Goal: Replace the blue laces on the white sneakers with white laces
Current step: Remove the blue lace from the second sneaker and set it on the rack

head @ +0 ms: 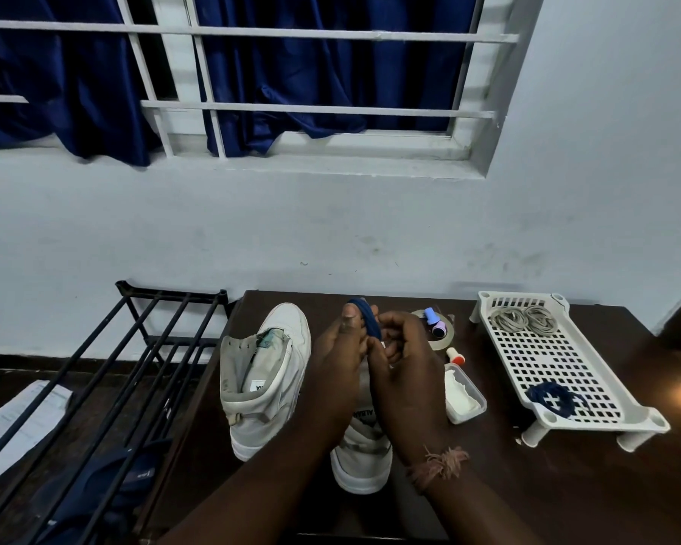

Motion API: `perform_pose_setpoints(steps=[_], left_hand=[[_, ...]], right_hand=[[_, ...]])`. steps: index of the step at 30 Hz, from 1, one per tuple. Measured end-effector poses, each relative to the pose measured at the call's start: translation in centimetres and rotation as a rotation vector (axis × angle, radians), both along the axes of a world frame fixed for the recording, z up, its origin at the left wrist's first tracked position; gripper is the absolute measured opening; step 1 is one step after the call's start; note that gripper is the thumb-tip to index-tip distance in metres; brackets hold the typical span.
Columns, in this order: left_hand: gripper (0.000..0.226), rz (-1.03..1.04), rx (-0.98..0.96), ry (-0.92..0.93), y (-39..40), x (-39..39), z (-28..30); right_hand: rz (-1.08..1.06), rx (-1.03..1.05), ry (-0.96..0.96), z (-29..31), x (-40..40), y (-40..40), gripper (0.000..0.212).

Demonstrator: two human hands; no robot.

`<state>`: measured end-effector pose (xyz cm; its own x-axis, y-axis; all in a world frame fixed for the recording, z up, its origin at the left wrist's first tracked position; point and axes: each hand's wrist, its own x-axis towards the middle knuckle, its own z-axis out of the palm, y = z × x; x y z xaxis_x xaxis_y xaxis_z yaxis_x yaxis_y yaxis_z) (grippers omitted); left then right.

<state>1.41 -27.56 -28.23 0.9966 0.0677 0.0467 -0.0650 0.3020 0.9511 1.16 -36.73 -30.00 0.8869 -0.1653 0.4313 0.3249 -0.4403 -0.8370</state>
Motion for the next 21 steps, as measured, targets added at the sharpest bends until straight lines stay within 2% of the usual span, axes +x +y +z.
perform_pose_setpoints(steps=[6,10,16,18,21], left_hand=[[0.042,-0.012,-0.08,0.12,1.5,0.8,0.8],[0.03,0.02,-0.046,0.143,1.0,0.6,-0.1],[0.028,0.055,-0.077,0.132,0.1,0.4,-0.2],[0.032,0.049,-0.047,0.101,0.0,0.3,-0.3],[0.054,0.026,0.003,0.055,-0.2,0.1,-0.4]], right_hand=[[0.088,0.163,0.028,0.3,1.0,-1.2,0.03],[0.052,-0.041,0.013,-0.1,0.9,-1.3,0.023],[-0.011,-0.067,-0.029,-0.4,0.5,-0.9,0.016],[0.0,0.02,0.048,-0.1,0.7,-1.0,0.014],[0.002,0.032,0.083,0.3,0.5,-0.8,0.013]])
